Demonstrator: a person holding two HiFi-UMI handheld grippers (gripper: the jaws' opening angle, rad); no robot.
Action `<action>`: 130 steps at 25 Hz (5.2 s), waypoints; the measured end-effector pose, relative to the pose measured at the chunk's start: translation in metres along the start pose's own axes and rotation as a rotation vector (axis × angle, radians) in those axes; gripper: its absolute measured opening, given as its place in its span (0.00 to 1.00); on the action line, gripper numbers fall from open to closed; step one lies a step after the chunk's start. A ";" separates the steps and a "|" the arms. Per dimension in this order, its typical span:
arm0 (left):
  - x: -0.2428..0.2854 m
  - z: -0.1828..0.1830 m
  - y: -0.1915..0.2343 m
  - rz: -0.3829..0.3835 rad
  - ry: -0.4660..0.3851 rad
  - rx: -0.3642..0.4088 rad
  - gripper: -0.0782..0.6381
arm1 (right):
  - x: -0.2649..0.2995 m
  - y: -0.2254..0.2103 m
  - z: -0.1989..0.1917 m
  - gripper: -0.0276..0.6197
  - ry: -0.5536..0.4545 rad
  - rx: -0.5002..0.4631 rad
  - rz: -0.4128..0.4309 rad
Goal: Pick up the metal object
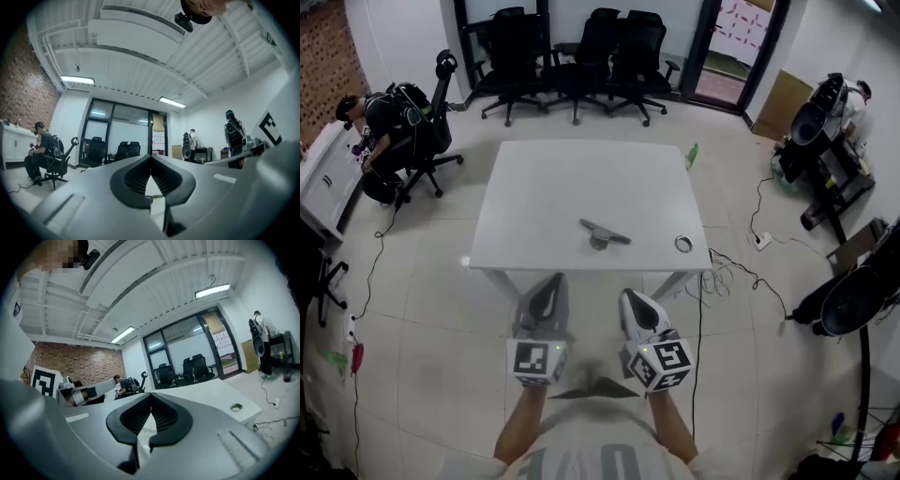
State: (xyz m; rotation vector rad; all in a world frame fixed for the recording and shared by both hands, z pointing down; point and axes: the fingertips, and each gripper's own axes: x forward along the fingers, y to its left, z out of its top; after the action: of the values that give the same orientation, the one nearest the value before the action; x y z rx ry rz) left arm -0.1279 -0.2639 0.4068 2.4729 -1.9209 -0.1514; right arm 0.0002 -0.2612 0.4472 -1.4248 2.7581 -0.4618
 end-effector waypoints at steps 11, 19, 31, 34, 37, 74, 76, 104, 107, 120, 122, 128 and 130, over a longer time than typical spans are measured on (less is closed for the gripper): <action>0.050 -0.023 0.025 0.017 0.065 -0.037 0.11 | 0.088 -0.035 -0.036 0.09 0.124 0.048 0.024; 0.072 -0.051 0.027 0.008 0.129 -0.020 0.11 | 0.151 -0.084 -0.082 0.28 0.245 -0.167 -0.079; 0.083 -0.086 0.057 0.075 0.235 -0.034 0.11 | 0.214 -0.129 -0.147 0.32 0.422 -0.208 -0.134; 0.085 -0.097 0.066 0.094 0.241 -0.040 0.11 | 0.223 -0.131 -0.151 0.34 0.424 -0.233 -0.124; 0.086 -0.100 0.069 0.099 0.246 -0.039 0.11 | 0.233 -0.131 -0.155 0.33 0.426 -0.285 -0.114; 0.060 -0.015 0.028 0.022 0.040 -0.015 0.11 | 0.061 -0.049 0.068 0.07 -0.179 0.074 -0.068; 0.052 -0.012 0.023 0.015 0.028 -0.014 0.11 | 0.051 -0.046 0.068 0.07 -0.184 0.080 -0.073; -0.232 -0.002 -0.119 0.029 -0.040 0.037 0.11 | -0.281 0.045 0.011 0.07 -0.285 0.194 -0.061; -0.271 0.010 -0.142 0.017 -0.016 0.033 0.11 | -0.315 0.069 0.000 0.07 -0.260 0.227 -0.049; -0.333 0.044 -0.138 0.044 -0.089 0.022 0.11 | -0.356 0.134 0.005 0.07 -0.297 0.214 -0.002; -0.335 0.041 -0.138 0.037 -0.083 0.020 0.11 | -0.358 0.135 0.004 0.07 -0.303 0.224 -0.006; -0.345 0.041 -0.141 0.021 -0.067 0.040 0.11 | -0.361 0.145 -0.008 0.07 -0.276 0.223 -0.024; -0.346 0.046 -0.144 0.017 -0.075 0.050 0.11 | -0.363 0.146 -0.006 0.07 -0.275 0.214 -0.026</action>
State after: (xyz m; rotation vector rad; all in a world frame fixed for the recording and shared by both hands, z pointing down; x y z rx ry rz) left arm -0.0767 0.1088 0.3764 2.5166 -1.9979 -0.2007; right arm 0.0959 0.1099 0.3676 -1.3608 2.3994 -0.5020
